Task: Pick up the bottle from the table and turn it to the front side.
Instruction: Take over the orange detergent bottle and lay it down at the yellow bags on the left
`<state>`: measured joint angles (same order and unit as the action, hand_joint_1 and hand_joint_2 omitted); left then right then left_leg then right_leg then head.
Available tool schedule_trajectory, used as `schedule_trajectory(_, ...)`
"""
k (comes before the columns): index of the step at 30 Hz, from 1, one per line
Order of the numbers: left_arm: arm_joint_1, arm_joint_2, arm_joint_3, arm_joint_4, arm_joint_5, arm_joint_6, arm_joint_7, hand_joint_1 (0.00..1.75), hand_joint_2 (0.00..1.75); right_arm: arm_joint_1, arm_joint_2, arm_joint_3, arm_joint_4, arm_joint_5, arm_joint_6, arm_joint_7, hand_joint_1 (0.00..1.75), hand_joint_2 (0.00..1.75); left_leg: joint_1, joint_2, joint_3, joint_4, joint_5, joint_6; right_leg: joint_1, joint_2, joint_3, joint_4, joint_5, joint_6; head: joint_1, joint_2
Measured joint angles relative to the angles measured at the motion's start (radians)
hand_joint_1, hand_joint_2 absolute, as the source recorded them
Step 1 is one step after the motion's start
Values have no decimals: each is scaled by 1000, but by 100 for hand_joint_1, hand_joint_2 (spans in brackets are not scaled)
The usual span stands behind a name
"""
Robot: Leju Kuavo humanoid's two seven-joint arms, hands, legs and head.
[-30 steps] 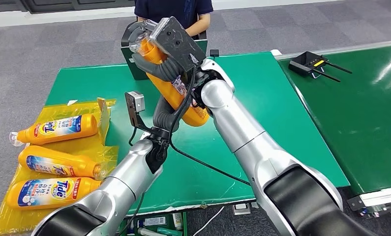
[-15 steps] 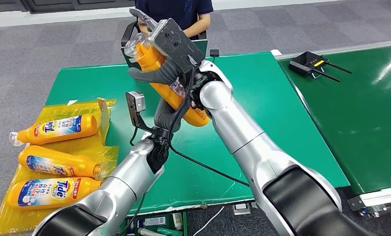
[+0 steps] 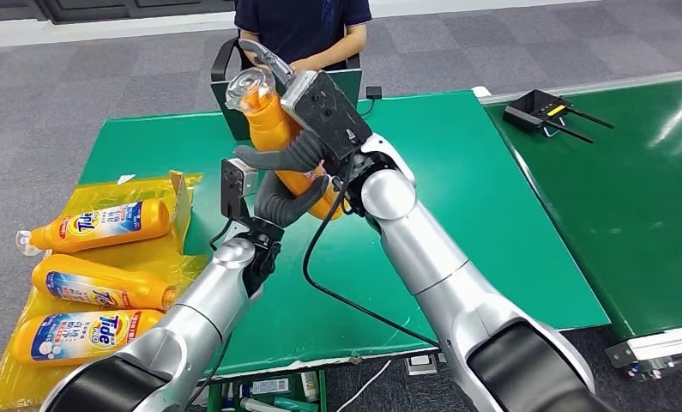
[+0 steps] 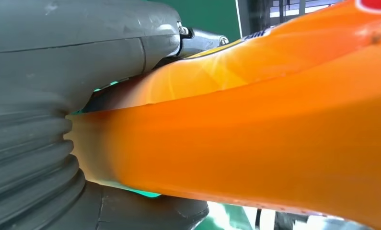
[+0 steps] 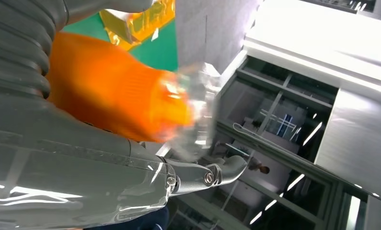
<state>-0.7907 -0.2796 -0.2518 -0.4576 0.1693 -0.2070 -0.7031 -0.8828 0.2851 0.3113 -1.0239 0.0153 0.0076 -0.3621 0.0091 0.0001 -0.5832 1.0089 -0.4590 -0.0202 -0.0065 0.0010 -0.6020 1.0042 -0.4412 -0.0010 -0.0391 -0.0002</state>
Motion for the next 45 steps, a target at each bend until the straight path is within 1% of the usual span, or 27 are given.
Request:
schedule_trajectory(3, -1, 18, 10, -3, -18, 6, 0, 175, 175, 36, -15, 0, -43, 0, 5, 1, 0, 175, 0, 0, 0, 0, 0, 0, 0, 0, 0, 0, 0, 0, 0, 0)
schedule_trajectory(7, -1, 31, 17, -7, -27, 14, 0, 175, 175, 58, -26, 0, -74, 0, 6, 3, 0, 175, 0, 0, 0, 0, 0, 0, 0, 0, 0, 0, 0, 0, 0, 0)
schedule_trajectory(12, -2, 55, 36, -14, -85, 60, 0, 175, 175, 92, -43, 0, -108, -1, 14, -2, 0, 175, 0, 0, 0, 0, 0, 0, 0, 0, 0, 0, 0, 0, 0, 0)
schedule_trajectory(19, -2, 126, 106, -50, -216, 111, 0, 175, 175, 143, -62, 0, -138, 2, 46, -25, 0, 175, 1, 0, 0, 0, 0, 0, 1, 1, 0, 0, 0, 0, 0, 0)
schedule_trajectory(24, -9, 175, 152, -79, -295, 149, 0, 175, 175, 169, -70, 0, -148, 17, 47, -29, 0, 175, 1, 0, 0, 0, 0, 0, 1, 1, 0, 0, 0, 0, 0, 0)
schedule_trajectory(29, -21, 226, 184, -115, -355, 177, 0, 175, 175, 209, -86, -3, -152, 35, 42, -58, 0, 175, 1, 0, 0, 0, 0, 0, 1, 1, 0, 0, 0, 0, 0, 0)
schedule_trajectory(36, -31, 277, 206, -151, -428, 224, 0, 175, 175, 264, -111, -8, -161, 39, 42, -76, 0, 175, 1, 0, 0, 0, 0, -1, 1, 1, 0, 0, 0, 0, 0, 0)
schedule_trajectory(41, -50, 318, 210, -160, -541, 286, 5, 175, 175, 329, -141, -18, -179, 41, 39, -96, 0, 175, 1, 0, 0, 0, 0, -1, 1, 1, 0, 0, 0, 0, 0, 0)
schedule_trajectory(45, -76, 358, 210, -157, -631, 344, 29, 175, 175, 376, -160, -35, -187, 37, 37, -109, 0, 175, 1, 1, 0, 0, 0, -1, 1, 1, -1, 0, 0, 0, 0, 0)
